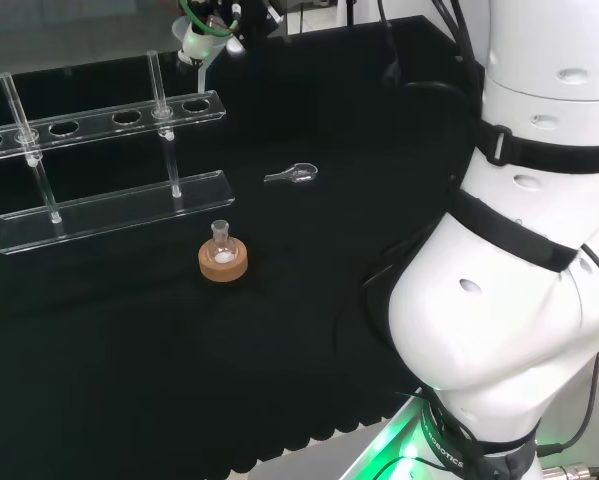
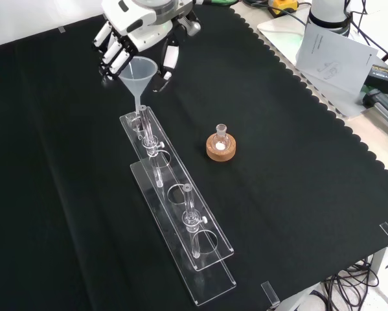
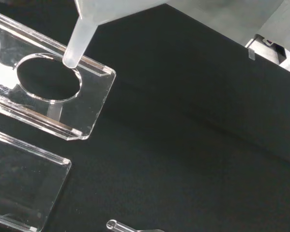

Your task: Put the funnel back on the funnel stand.

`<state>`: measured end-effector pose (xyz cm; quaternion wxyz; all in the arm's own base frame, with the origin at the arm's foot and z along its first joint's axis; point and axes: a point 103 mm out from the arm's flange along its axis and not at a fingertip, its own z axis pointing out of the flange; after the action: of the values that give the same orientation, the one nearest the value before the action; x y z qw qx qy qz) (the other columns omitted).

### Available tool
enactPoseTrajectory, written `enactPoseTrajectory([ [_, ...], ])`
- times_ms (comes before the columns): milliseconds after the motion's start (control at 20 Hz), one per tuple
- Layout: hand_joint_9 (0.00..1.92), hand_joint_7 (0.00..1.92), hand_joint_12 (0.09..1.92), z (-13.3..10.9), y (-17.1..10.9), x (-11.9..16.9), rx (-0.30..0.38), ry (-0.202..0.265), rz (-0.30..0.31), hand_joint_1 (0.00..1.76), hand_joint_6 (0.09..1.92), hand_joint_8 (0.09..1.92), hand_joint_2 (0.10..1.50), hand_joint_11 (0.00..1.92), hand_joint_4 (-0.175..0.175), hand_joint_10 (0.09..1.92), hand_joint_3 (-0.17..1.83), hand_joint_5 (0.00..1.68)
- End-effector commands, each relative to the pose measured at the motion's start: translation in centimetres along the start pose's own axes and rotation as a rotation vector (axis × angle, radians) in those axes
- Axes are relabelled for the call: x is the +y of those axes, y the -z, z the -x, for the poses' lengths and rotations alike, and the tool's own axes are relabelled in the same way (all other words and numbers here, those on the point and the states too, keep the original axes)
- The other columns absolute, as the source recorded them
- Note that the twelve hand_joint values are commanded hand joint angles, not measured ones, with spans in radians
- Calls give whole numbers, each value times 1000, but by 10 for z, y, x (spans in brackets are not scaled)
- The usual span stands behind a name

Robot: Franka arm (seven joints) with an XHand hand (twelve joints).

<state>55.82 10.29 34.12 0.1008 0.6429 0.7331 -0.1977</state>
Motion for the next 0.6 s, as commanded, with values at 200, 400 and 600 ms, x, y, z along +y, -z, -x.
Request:
enactPoseTrajectory([
  [200,1113,692,1274,-6,-13,7,6,11,-13,697,217,658,819,622,-15,437,428,595],
  [400,1113,692,1274,-13,-19,8,1,19,-31,697,221,659,819,623,-16,438,428,593],
  [600,1114,691,1273,-20,-24,10,-9,25,-37,698,226,660,818,624,-16,438,429,591],
])
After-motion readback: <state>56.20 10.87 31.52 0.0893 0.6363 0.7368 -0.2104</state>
